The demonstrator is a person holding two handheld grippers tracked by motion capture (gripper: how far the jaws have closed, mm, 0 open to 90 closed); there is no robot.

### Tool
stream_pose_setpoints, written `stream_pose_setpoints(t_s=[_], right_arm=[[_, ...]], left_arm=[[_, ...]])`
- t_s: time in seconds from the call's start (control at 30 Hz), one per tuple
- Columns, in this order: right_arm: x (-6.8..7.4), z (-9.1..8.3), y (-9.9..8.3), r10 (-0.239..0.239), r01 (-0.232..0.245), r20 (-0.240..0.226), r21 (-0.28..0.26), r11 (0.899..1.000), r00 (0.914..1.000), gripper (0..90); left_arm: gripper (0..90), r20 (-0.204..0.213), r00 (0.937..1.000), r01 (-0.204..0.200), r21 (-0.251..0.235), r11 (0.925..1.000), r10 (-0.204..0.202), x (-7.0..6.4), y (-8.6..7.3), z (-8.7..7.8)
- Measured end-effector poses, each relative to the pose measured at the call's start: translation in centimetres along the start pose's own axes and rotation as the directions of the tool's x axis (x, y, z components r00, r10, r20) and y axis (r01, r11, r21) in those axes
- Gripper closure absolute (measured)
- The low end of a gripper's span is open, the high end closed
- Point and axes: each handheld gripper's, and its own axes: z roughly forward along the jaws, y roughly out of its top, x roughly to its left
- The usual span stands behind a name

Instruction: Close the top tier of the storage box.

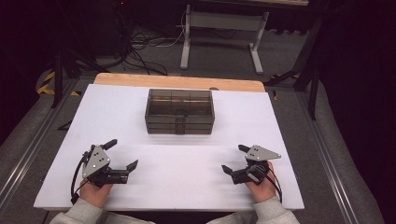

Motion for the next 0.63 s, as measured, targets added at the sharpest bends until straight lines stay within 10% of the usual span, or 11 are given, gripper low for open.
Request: stream_pose_setpoints(t_s=[0.63], right_arm=[[0.11, 0.23, -0.03, -0.015, 0.015, 0.003, 0.018, 1.0, 0.9999, 0.7]], left_arm=[[0.9, 0.002, 1.0, -0.008, 0.002, 1.0, 0.008, -0.05, 0.01, 0.04]])
